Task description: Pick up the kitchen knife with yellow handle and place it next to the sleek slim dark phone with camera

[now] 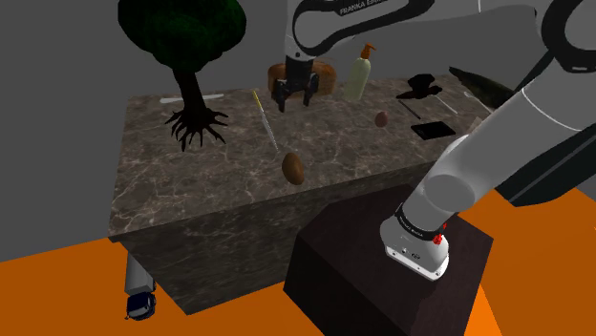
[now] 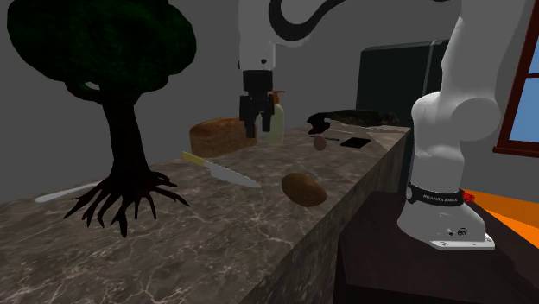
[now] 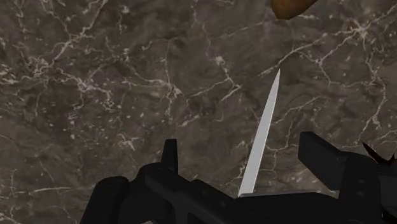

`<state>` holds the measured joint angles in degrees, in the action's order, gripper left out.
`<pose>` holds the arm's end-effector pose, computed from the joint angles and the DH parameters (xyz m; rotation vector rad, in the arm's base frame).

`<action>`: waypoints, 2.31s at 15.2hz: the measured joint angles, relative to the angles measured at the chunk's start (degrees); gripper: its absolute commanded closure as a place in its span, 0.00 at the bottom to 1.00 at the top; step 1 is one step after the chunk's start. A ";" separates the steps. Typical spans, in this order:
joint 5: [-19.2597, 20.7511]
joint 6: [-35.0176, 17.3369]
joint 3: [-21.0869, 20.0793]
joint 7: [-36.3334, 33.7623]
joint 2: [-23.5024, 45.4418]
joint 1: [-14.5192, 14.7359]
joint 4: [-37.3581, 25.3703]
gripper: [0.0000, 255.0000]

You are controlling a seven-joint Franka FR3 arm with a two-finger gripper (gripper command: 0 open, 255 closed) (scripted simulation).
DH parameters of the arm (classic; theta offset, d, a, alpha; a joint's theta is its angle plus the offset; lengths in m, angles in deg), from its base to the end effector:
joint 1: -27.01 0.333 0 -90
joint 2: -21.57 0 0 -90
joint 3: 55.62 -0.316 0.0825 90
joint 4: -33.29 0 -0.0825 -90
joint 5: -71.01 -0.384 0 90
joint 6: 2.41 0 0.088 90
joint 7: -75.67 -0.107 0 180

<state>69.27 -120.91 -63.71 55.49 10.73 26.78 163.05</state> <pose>0.4801 0.0694 0.4368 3.1184 -0.3638 -0.0137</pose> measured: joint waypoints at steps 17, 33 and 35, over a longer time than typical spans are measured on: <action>5.64 -10.60 0.21 -16.07 27.39 0.34 -17.88 0.00; 5.78 -11.58 0.25 -16.22 28.01 0.39 -17.55 1.00; 5.78 -11.58 0.25 -16.22 28.01 0.40 -17.55 1.00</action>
<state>75.05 -132.49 -63.46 39.28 38.74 27.18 145.50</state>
